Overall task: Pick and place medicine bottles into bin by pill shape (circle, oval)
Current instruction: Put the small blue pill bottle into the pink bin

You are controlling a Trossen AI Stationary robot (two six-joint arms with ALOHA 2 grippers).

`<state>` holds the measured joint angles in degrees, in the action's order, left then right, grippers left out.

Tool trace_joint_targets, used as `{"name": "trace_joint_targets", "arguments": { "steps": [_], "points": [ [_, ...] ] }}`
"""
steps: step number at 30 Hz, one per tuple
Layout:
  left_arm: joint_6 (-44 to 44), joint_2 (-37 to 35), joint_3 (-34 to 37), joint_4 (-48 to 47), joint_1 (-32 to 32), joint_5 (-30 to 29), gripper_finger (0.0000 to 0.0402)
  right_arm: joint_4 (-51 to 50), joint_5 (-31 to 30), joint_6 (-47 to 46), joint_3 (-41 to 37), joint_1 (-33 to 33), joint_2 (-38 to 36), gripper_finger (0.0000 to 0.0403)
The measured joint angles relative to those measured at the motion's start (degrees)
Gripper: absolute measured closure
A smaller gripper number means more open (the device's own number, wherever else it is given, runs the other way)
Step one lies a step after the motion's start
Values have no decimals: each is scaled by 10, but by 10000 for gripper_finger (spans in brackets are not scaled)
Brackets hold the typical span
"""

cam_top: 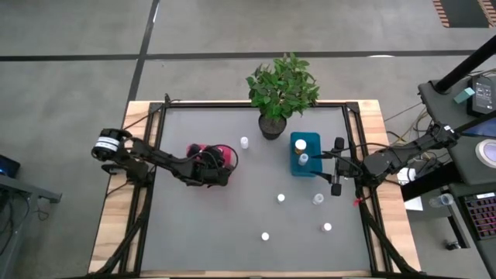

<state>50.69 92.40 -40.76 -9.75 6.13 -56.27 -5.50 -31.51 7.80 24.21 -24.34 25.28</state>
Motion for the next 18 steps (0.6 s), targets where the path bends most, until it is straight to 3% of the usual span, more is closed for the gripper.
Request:
{"name": "trace_joint_targets", "arguments": {
  "steps": [18],
  "points": [
    [0,0,1,4,-1,0,293,0,0,2,0,0,0,188]
  ]
}}
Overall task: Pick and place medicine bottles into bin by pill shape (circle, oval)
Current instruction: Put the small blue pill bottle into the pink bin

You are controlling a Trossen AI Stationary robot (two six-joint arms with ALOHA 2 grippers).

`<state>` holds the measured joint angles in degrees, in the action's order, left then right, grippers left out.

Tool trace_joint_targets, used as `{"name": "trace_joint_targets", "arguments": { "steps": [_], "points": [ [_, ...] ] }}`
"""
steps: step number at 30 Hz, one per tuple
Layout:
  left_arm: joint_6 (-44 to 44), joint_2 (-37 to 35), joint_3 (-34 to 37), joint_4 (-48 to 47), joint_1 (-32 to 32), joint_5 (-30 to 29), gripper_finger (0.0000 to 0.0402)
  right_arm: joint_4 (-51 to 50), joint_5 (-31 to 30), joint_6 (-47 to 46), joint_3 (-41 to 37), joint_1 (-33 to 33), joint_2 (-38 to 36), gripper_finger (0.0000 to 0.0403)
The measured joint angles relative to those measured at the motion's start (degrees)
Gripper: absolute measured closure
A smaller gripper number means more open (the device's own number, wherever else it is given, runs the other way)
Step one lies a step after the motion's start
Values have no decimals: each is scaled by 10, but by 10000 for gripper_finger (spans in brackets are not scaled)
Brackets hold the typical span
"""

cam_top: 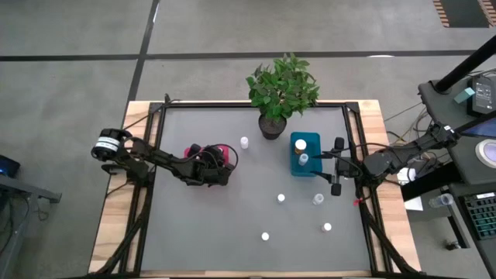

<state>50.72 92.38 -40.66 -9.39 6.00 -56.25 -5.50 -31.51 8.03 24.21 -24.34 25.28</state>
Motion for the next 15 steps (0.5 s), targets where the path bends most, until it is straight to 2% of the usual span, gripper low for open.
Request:
{"name": "trace_joint_targets", "arguments": {
  "steps": [8,15],
  "points": [
    [-1,-3,0,-2,0,5,237,0,0,-1,0,0,0,188],
    [-35,-32,1,-2,1,10,224,0,0,-1,0,0,0,188]
  ]
}}
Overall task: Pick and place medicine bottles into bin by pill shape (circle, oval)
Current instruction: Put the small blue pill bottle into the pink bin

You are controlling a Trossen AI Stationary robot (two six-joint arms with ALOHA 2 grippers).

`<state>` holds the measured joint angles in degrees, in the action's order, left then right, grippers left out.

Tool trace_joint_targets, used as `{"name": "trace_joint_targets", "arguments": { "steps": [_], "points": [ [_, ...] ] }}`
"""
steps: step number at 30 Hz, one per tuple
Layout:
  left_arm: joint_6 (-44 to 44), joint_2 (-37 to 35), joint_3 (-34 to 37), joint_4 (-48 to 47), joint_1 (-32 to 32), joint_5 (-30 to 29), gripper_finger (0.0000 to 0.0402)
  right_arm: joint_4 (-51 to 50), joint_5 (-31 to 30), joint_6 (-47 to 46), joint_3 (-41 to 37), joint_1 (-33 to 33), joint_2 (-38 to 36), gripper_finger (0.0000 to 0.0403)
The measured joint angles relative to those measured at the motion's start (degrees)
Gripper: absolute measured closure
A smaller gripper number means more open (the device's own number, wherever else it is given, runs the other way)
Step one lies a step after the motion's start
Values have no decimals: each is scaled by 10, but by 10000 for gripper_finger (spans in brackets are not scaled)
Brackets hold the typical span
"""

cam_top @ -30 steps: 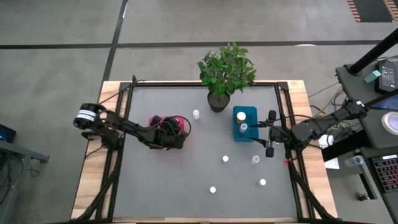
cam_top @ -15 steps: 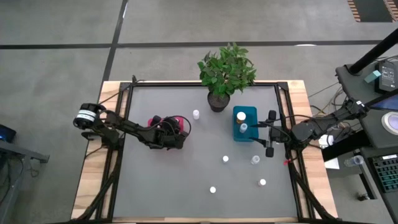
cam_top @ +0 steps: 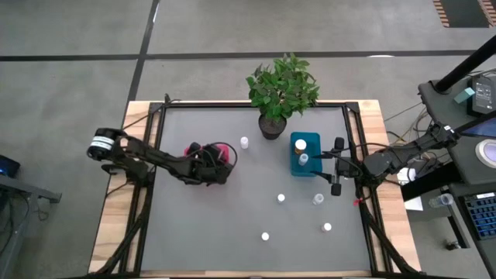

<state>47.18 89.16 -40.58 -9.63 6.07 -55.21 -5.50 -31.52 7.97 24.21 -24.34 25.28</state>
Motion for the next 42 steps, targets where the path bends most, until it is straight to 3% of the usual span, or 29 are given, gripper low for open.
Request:
{"name": "trace_joint_targets", "arguments": {
  "steps": [12,23,25,29,32,42],
  "points": [
    [-91,-95,0,1,0,24,223,0,0,-6,0,0,0,188],
    [-293,-207,0,20,0,31,223,0,-1,-90,0,0,9,188],
    [-358,-221,0,29,0,65,223,2,-1,-123,0,0,17,188],
    [-483,-247,0,65,-1,224,223,23,-1,-192,-1,0,38,188],
    [-563,-255,0,109,-1,310,223,40,0,-235,9,0,61,188],
    [-720,-252,9,202,-5,329,224,23,6,-362,125,0,196,188]
  ]
}}
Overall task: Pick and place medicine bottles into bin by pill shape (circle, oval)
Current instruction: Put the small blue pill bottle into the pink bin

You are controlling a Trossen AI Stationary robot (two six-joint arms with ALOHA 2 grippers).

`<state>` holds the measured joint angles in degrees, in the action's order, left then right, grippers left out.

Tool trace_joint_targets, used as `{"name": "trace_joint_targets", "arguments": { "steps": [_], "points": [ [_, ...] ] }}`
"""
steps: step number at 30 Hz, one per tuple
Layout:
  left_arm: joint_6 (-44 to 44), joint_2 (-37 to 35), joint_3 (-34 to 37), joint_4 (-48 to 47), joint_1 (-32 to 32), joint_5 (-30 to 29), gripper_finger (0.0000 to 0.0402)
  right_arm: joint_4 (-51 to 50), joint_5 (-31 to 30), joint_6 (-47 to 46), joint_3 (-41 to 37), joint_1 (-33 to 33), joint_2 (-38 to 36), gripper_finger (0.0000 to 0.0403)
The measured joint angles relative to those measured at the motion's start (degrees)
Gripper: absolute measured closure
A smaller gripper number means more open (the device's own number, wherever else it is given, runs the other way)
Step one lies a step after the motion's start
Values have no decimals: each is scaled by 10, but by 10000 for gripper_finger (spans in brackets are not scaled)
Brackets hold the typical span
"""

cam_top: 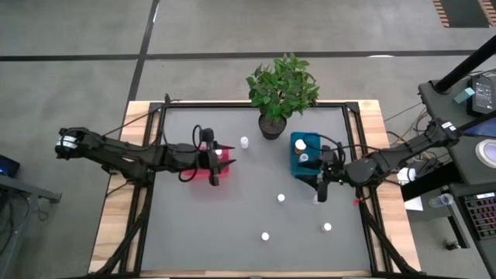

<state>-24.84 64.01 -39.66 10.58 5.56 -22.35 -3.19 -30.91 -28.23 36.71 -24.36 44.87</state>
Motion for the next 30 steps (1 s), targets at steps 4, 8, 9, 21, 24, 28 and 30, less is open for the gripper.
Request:
{"name": "trace_joint_targets", "arguments": {
  "steps": [4,8,9,21,24,28,30],
  "points": [
    [-16,-1,19,31,-2,0,224,-94,10,-83,80,0,61,188],
    [-15,-2,52,66,-3,0,224,-223,16,-179,169,0,125,188],
    [-15,-2,59,70,-3,0,224,-260,19,-205,191,0,142,188],
    [-11,-30,74,86,-3,-7,224,-556,166,-438,405,17,332,188],
    [-10,-34,74,87,-3,-7,224,-585,204,-440,438,32,376,188],
    [-10,-38,74,87,-3,-8,224,-614,238,-423,469,50,432,188],
    [-10,-38,74,87,-3,-9,224,-624,249,-412,482,57,457,188]
  ]
}}
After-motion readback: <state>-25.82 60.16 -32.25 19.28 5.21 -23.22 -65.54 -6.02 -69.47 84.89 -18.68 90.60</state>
